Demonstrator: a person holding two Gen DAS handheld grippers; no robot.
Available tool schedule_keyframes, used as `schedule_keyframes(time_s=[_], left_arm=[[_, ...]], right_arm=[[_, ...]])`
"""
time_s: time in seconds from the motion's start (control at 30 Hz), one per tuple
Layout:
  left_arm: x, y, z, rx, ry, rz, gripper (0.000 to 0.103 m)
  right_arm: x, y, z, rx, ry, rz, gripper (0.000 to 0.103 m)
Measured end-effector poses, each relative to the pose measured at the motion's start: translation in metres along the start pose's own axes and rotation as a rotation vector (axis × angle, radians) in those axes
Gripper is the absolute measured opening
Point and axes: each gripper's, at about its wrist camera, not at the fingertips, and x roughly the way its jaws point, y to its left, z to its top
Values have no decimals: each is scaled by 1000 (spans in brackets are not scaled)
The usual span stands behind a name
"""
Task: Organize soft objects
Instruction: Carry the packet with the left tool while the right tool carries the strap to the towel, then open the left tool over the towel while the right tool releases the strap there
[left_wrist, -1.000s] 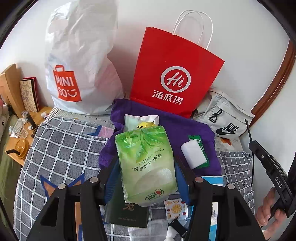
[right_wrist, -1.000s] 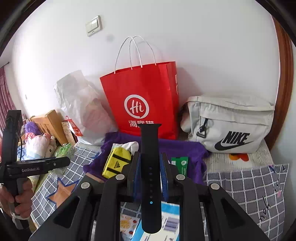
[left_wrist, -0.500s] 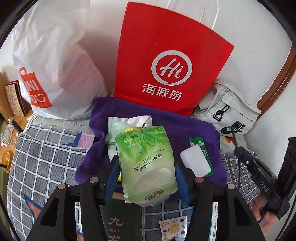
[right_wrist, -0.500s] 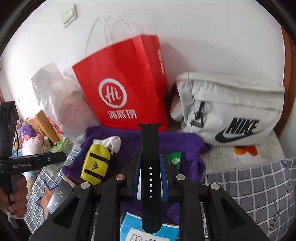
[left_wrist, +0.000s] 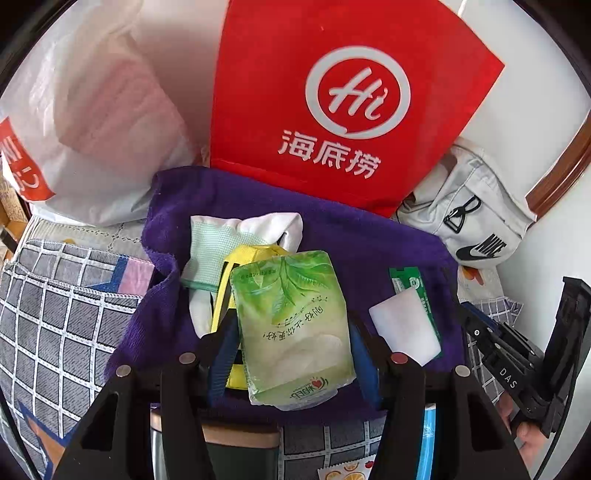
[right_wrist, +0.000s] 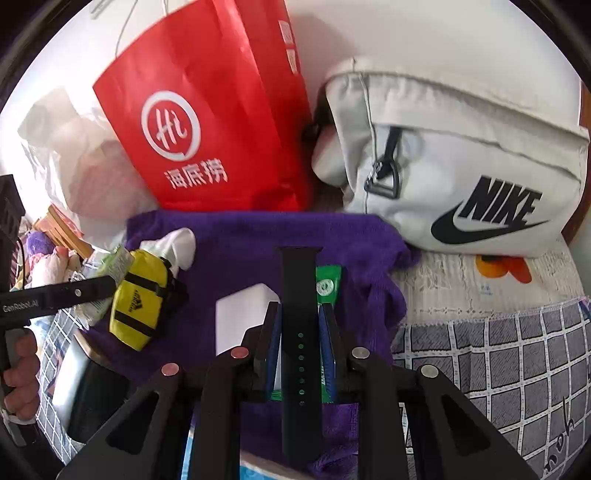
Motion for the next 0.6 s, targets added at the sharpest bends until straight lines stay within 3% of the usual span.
schedule_keyframes(time_s=[0.6], left_arm=[[30, -6, -4, 10, 66, -23, 55]], right_arm=[[20, -1, -5, 2, 56, -15, 20]])
